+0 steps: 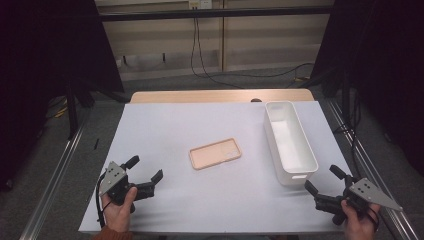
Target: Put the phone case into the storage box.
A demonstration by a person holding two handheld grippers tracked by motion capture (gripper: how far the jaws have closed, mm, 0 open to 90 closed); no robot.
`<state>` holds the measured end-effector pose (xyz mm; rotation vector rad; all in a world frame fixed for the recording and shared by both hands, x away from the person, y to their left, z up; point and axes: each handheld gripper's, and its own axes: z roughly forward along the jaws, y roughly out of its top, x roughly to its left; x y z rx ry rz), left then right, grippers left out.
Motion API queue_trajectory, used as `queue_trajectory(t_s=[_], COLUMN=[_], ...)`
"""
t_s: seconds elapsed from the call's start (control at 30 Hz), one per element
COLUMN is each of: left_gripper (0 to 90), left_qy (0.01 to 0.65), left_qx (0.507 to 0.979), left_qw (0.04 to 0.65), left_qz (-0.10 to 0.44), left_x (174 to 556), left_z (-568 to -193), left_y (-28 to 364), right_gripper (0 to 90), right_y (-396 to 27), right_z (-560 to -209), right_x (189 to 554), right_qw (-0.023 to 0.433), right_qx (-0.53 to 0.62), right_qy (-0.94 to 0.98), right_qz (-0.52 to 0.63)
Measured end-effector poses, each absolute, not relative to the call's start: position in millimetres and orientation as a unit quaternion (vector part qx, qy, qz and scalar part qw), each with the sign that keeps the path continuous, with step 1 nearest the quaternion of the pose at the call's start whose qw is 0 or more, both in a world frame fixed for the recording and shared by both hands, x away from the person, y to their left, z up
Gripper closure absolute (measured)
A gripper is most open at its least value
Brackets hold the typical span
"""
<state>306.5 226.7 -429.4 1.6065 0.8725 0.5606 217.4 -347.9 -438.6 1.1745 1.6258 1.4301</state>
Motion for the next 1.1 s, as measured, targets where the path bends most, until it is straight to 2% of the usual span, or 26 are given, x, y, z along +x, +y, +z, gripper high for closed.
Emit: queue_trajectory(t_s=[0.37,0.87,1.1], left_gripper=[2.1,4.7,4.7], left_qy=[0.363,0.336,0.324], left_qx=[0.697,0.715,0.733], left_qw=[0.576,0.588,0.572], left_qz=[0.225,0.171,0.174], left_x=[304.3,317.8,327.2], left_z=[-426.4,-426.8,-423.7], left_y=[223.0,203.5,192.2], right_gripper=[0.0,0.0,0.0], right_y=[-343.3,-342.1,-342.6], right_z=[-437.8,-438.0,-438.1], right_x=[220.8,221.6,221.6], right_qw=[0.328,0.325,0.324], right_qx=[0.443,0.438,0.440], right_qy=[0.628,0.633,0.632], right_qz=[0.549,0.550,0.550])
